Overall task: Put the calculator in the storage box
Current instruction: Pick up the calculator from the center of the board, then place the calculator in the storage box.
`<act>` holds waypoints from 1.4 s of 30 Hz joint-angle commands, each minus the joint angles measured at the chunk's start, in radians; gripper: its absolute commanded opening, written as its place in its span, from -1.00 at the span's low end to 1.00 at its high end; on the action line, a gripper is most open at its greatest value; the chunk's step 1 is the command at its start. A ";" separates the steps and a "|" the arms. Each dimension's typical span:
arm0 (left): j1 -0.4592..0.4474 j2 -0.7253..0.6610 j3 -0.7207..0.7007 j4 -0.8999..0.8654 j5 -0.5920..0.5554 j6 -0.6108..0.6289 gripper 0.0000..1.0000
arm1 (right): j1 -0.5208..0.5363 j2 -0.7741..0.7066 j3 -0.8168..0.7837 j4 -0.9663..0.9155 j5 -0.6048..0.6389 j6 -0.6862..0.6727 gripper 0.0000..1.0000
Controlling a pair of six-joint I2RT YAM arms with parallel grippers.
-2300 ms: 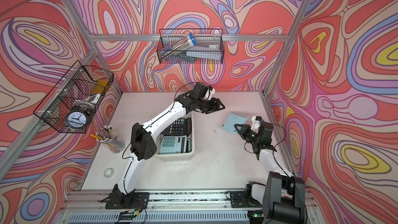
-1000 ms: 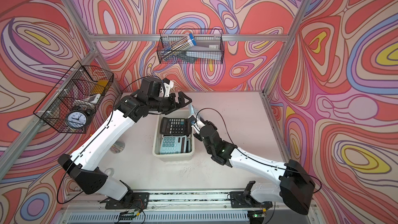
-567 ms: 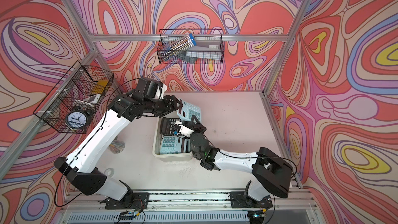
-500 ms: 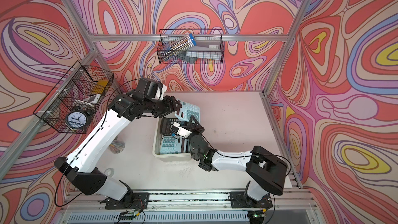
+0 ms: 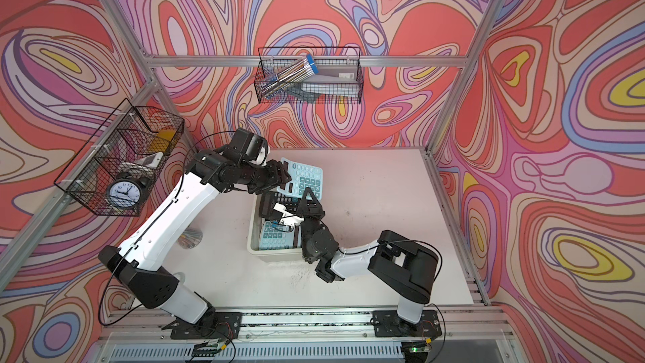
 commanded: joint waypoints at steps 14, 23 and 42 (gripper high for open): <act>0.019 0.047 0.035 -0.005 0.059 0.052 -1.00 | 0.007 0.005 0.006 0.072 -0.006 0.029 -0.21; 0.085 -0.065 -0.062 0.048 0.009 0.039 -1.00 | 0.007 -0.031 -0.033 0.021 0.040 0.137 0.96; 0.192 -0.319 -0.440 0.067 0.072 0.119 -1.00 | -0.175 -0.400 0.075 -1.250 -0.036 1.360 0.97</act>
